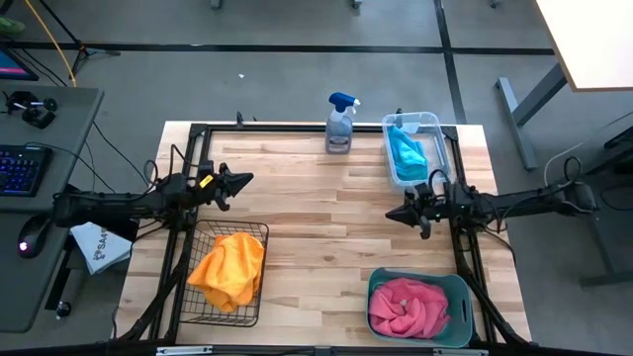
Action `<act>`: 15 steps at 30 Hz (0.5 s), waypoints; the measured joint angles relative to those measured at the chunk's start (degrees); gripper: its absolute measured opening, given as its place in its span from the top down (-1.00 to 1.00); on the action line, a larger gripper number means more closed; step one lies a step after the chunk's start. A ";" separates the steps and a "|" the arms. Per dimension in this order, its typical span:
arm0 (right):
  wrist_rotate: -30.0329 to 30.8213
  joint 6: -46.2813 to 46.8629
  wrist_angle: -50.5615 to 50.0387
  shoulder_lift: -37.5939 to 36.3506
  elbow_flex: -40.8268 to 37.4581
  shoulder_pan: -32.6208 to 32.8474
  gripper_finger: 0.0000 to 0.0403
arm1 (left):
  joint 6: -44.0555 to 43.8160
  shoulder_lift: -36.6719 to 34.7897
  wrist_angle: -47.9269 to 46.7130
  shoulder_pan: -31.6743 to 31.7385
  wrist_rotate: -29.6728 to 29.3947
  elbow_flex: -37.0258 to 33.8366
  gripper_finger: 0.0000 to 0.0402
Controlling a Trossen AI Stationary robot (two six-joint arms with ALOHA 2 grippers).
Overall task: Sort microfiber towel by color & place in baskets
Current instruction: Return to Home Position
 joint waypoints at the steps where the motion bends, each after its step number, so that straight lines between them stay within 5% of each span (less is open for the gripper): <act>1: 0.00 0.00 -1.31 0.04 0.00 0.09 1.00 | 0.00 -0.42 -0.50 0.00 -0.02 0.00 1.00; 7: 0.17 0.00 -7.16 0.02 0.02 0.09 1.00 | -0.02 -7.85 -8.88 0.02 0.02 0.04 1.00; 13: 0.19 0.00 -14.72 -1.67 0.01 0.27 1.00 | 0.00 -15.97 -30.74 0.07 0.45 0.06 1.00; 15: 0.17 0.00 -18.81 -5.96 0.02 0.46 1.00 | 0.76 -15.98 -28.90 0.07 3.05 -0.04 1.00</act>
